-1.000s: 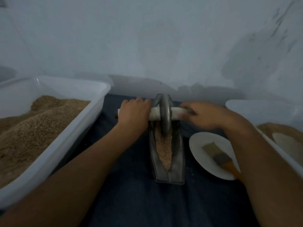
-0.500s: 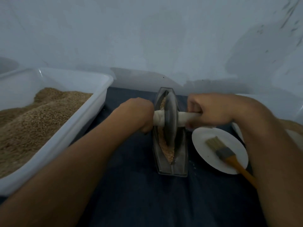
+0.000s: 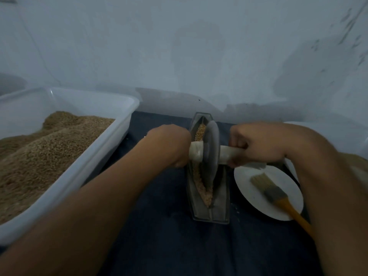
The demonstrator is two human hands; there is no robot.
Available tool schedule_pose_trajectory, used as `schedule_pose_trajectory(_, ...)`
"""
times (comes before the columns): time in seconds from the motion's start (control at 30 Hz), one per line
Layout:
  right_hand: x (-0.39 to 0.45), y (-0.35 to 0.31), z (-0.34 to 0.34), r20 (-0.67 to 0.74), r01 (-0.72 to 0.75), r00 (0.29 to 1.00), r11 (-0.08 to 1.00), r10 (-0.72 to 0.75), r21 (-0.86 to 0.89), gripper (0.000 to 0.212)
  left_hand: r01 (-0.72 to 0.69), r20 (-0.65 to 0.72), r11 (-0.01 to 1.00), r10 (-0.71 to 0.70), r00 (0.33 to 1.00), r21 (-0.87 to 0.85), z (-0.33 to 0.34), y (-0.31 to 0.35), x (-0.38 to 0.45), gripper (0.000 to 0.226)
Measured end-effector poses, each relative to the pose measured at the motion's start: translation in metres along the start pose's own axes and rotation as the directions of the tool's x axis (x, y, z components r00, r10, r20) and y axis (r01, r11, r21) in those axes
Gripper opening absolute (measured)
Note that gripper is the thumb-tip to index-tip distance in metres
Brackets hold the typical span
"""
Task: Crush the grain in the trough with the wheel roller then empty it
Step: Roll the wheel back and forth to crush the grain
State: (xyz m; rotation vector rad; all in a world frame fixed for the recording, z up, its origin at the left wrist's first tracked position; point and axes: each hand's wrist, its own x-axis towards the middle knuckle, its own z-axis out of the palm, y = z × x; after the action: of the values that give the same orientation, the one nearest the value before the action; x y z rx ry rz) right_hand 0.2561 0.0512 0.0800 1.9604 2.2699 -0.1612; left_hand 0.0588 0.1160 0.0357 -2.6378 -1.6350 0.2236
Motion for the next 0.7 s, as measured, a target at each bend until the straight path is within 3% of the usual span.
schedule_pose_trajectory(0.2, 0.029, 0.024, 0.023, -0.158, 0.033, 0.987, 0.983, -0.003, 0.182, 0.016, 0.007, -0.305, 0.999, -0.017, 0.952, -0.034, 0.021, -0.008, 0.016, 0.027)
schedule_pose_trajectory(0.4, 0.045, 0.036, 0.04, -0.345, 0.094, 0.939, 0.974, -0.016, 0.208, 0.025, 0.029, -0.506, 1.0, -0.025, 0.862, 0.0, 0.032, -0.005, 0.025, 0.025)
schedule_pose_trajectory(0.53, 0.04, 0.033, 0.031, -0.234, 0.055, 0.972, 0.973, -0.001, 0.224, 0.02, 0.022, -0.417, 0.999, -0.036, 0.908, -0.037, 0.028, -0.007, 0.023, 0.029)
schedule_pose_trajectory(0.7, 0.016, 0.015, 0.011, -0.074, -0.003, 0.997, 0.99, 0.014, 0.139, 0.028, 0.016, -0.13, 0.999, -0.02, 0.991, -0.036, 0.011, -0.004, 0.011, 0.031)
